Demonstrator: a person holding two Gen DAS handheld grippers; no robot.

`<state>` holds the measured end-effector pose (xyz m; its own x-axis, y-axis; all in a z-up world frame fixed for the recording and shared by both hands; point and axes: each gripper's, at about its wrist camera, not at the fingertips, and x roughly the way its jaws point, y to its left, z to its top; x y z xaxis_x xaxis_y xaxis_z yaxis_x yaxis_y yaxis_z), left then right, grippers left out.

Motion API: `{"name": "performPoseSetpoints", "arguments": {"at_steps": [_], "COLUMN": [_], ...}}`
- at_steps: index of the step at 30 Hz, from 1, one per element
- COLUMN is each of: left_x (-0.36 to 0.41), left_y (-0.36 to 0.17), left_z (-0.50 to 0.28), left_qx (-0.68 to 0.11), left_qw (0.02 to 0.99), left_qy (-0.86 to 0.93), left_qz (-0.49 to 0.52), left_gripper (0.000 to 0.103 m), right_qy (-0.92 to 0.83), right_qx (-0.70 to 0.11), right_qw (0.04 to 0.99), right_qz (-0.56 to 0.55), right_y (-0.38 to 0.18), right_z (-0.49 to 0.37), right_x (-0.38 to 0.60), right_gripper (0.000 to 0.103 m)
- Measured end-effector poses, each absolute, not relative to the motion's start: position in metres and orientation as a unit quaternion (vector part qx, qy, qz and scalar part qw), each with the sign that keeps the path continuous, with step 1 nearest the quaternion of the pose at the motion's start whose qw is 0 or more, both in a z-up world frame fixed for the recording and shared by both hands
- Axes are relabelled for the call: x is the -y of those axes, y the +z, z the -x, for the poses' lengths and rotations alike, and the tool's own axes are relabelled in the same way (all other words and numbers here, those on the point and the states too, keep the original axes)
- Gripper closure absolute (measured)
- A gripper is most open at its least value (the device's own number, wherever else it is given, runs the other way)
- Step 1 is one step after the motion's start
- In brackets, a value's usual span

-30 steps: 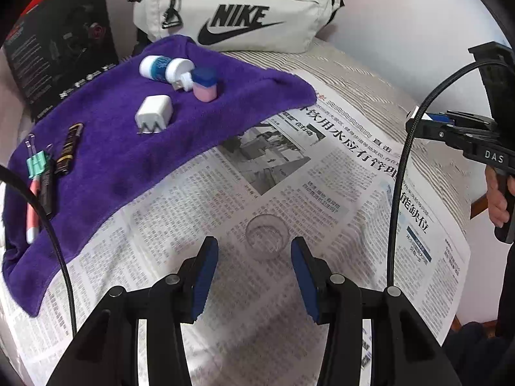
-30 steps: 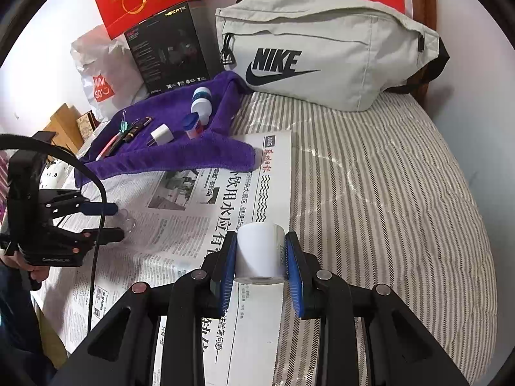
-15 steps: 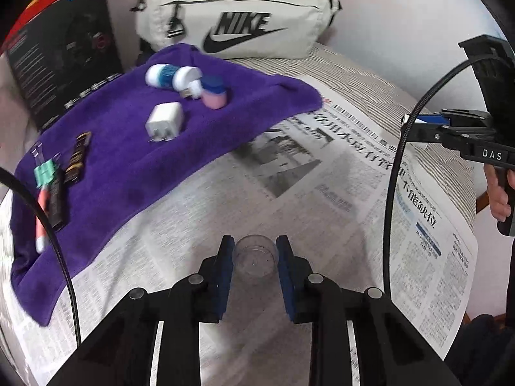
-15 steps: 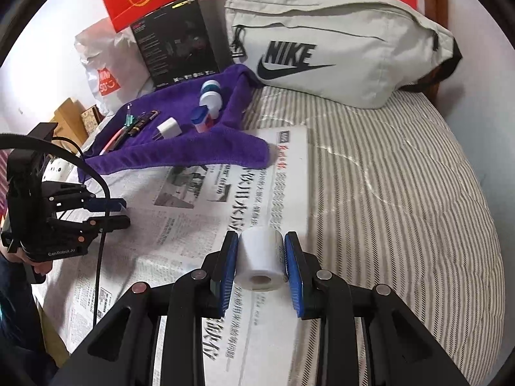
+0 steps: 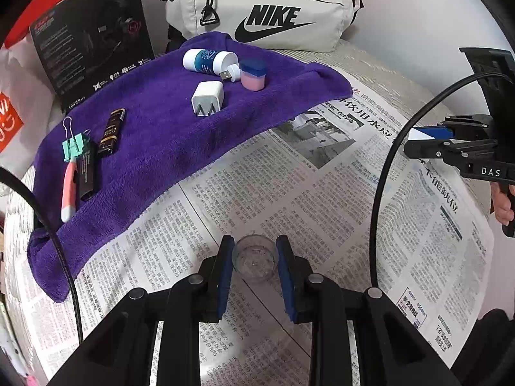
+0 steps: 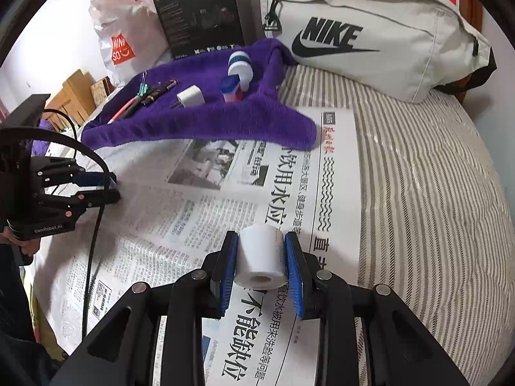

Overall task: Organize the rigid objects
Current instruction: 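Grasp the clear plastic cup with the left gripper while the right holds the tape roll, then carry the clear cup and white tape roll over the purple towel with both grippers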

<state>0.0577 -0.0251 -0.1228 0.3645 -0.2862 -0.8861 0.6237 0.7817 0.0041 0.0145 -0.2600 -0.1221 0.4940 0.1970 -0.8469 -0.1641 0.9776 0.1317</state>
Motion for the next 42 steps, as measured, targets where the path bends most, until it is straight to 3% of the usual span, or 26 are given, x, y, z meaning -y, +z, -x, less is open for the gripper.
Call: {"name": "performPoseSetpoints", "arguments": {"at_steps": [16, 42], "left_x": [-0.003, -0.071], "left_y": [-0.109, -0.075], "left_z": [-0.065, -0.122], "left_qx": [-0.488, -0.469], "left_qw": [0.818, 0.855], "left_qy": [-0.273, -0.209], "left_qz": [-0.134, -0.076], "left_gripper": [0.078, 0.078], "right_qy": [0.138, 0.203], "right_qx": [-0.463, -0.423], "right_qw": [0.876, 0.883], "right_qz": [0.007, 0.012], "right_y": [-0.094, -0.062], "right_z": [-0.028, -0.137], "right_x": [0.238, 0.183], "right_gripper": [0.074, 0.074]}}
